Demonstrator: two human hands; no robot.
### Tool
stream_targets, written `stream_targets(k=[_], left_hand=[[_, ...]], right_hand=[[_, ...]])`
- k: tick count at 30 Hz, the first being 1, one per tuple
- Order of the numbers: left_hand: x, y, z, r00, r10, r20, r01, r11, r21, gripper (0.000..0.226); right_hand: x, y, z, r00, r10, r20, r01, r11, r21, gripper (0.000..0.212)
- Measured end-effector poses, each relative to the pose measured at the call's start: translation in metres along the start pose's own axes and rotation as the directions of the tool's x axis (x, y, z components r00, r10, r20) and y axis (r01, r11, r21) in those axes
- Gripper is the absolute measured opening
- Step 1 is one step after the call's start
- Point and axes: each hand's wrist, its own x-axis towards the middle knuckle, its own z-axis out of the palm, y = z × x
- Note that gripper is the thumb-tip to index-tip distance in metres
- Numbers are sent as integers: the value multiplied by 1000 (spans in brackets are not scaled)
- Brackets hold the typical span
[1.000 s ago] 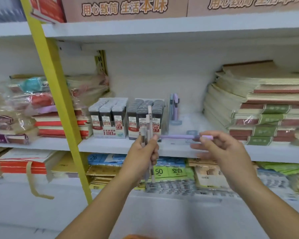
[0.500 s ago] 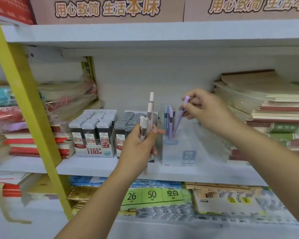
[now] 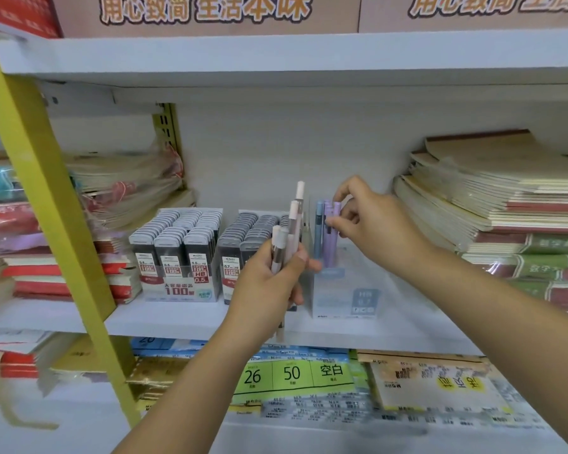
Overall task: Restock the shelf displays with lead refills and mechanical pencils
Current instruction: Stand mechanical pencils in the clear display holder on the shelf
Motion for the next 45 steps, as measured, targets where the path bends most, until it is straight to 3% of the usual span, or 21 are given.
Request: stream_targets(k=[4,7,9,11,13,17,22,25,28,30,34,39,41,45], left_hand=[[1,1,-2,998,-49,46,53,995,-88,13],[2,1,-4,993,-58,104,70,992,-109,23],[2,1,-3,986,-38,163,62,988,-144,20],[3,2,-2,977,-34,212,72,982,-174,16],[3,2,-2,968,-30,250,76,981,-179,21],[-1,2,-5,958,-22,284,77,980,-183,15],[0,2,-13,951,-87,296,149,969,-195,44],[1,1,-14,950,-105,293,164,968,-188,48],[1,-1,-13,959,-96,265,135,982,-134,41],[1,-4,-14,974,-77,214,105,987,-118,28],[1,-10,-18,990,-70,122,87,986,-139,18],[2,-12,-16,990,-53,134,73,986,-147,17],[3,-11,-13,989,-47,138,68,986,-151,15],[4,-10,-9,988,-44,145,65,987,-148,14]], right_hand=[[-4,2,2,999,15,48,-14,1000,-9,14],[-7,-2,-2,995,4,-95,-9,999,-46,15],[-14,-14,-4,987,83,-137,-54,978,203,17],[-22,-28,-5,986,164,-12,-126,803,582,19],[-28,-35,-6,984,166,67,-159,635,756,24],[-31,-37,-10,977,192,96,-186,535,824,22],[-32,-34,-13,972,208,109,-196,460,866,21],[-31,-30,-18,970,224,93,-182,420,889,22],[-29,-29,-22,974,220,47,-145,454,879,23],[-24,-26,-30,972,224,-75,-51,511,858,24],[-7,-12,-47,956,163,-246,57,715,697,29],[11,13,-33,982,42,-185,2,972,235,26],[15,19,-23,988,20,-154,-1,992,122,25],[17,26,-6,993,23,-119,-12,996,92,24]])
